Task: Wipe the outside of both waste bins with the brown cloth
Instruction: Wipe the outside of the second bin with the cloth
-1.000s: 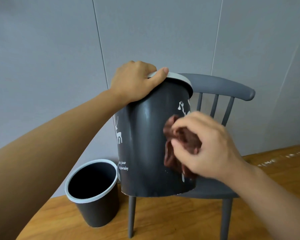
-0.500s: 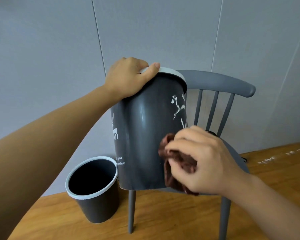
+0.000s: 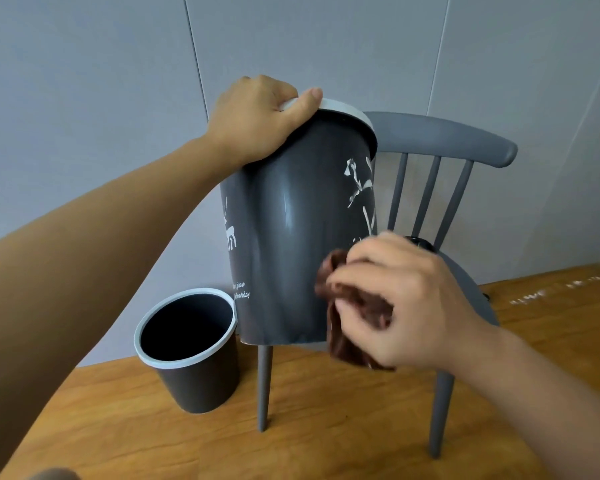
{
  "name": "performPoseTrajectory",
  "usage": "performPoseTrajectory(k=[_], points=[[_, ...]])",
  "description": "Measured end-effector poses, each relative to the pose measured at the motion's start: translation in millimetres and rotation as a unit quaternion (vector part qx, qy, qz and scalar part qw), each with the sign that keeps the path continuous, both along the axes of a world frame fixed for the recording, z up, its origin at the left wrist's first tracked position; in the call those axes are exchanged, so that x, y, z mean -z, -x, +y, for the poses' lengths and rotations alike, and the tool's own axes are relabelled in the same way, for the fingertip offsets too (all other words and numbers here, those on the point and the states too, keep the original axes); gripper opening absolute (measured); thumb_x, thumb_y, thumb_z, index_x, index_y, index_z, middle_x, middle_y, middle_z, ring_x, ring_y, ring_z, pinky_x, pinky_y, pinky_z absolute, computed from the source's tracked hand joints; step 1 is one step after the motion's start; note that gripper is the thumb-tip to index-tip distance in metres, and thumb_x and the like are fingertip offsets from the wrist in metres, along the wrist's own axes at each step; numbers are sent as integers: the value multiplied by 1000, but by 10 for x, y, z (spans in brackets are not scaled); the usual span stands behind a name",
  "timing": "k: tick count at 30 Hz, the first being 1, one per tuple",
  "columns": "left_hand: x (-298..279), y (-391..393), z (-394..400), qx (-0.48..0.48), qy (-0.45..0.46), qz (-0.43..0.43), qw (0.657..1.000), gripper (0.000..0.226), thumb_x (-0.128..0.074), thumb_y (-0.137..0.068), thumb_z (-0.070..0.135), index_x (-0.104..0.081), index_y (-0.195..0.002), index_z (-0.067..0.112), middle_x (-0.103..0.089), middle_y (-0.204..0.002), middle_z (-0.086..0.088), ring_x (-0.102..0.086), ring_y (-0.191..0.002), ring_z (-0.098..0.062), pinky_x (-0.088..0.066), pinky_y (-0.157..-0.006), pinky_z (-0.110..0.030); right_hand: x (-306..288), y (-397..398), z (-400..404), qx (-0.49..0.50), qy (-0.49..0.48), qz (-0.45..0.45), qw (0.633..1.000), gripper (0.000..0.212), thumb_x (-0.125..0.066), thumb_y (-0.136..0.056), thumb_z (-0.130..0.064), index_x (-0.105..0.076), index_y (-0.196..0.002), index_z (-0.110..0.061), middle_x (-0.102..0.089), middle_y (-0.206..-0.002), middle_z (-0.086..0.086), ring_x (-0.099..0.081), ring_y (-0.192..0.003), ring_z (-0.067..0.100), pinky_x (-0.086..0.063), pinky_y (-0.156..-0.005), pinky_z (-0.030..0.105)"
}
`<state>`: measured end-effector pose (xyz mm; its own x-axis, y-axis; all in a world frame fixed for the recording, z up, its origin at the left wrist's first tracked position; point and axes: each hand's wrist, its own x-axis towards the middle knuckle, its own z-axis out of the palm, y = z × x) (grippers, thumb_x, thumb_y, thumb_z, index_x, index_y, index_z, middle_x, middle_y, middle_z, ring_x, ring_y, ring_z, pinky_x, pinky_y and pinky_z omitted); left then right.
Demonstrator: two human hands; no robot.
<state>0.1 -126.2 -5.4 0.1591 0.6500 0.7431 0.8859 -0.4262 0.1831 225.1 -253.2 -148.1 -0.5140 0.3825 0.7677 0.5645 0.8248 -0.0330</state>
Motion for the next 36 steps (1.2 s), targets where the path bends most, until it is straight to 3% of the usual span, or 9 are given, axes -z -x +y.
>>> performPoseTrajectory(k=[3,6,9,14,20,23,28,36], points=[[-8,-21,-7,1,-7,7,1000,64,-41,-95,64,-24,-61,13,-24,-56,-6,-28,-54,-20,-21,-53,-37,-78,54,153,51,-7,81,995,25,-72,-92,-25,-79,-113,-11,-67,-106,5,-60,-96,27,-54,-80,42],[-6,-15,16,-3,-12,13,1000,64,-40,-96,64,-24,-61,12,-25,-57,-7,-29,-54,-21,-21,-53,-38,4,96,153,49,-14,46,998,31,-70,-95,-24,-76,-122,-9,-66,-118,8,-58,-102,28,-52,-89,40],[12,11,56,6,-8,2,1000,63,-42,-97,62,-24,-61,13,-24,-56,-5,-28,-54,-21,-21,-52,-38,167,35,-20,-1,-32,-29,999,26,-72,-90,-21,-79,-113,-9,-70,-112,8,-59,-92,30,-52,-79,41],[15,25,41,3,-8,-3,1000,63,-42,-97,62,-24,-60,14,-24,-56,-5,-28,-54,-20,-21,-52,-37,167,-100,-172,-62,29,-126,990,7,-70,-79,-18,-77,-83,-17,-65,-85,-2,-50,-74,21,-44,-62,36],[26,46,51,2,-6,-6,1000,64,-41,-96,65,-23,-61,14,-23,-57,-5,-27,-54,-20,-20,-54,-38,35,-56,-33,-5,18,25,1000,20,-74,-86,-18,-81,-104,-12,-67,-98,1,-62,-89,22,-54,-74,35],[27,69,60,9,-4,-9,1000,64,-41,-96,65,-22,-62,14,-22,-58,-4,-25,-55,-21,-19,-53,-38,100,-19,-29,5,13,-15,1000,28,-73,-88,-21,-80,-114,-10,-66,-104,5,-60,-92,24,-54,-75,38],[47,127,75,8,4,-29,1000,64,-41,-95,66,-20,-62,15,-22,-58,-3,-23,-56,-22,-19,-56,-38,206,-176,-157,-67,71,-83,992,18,-75,-79,-15,-83,-95,-18,-64,-91,-2,-58,-82,18,-50,-67,34],[85,241,48,20,1,-40,999,62,-41,-96,65,-21,-64,16,-23,-60,-3,-26,-61,-23,-23,-58,-36,72,-186,93,54,-3,119,991,21,-72,-87,-17,-82,-103,-7,-67,-99,6,-64,-92,25,-55,-76,40]])
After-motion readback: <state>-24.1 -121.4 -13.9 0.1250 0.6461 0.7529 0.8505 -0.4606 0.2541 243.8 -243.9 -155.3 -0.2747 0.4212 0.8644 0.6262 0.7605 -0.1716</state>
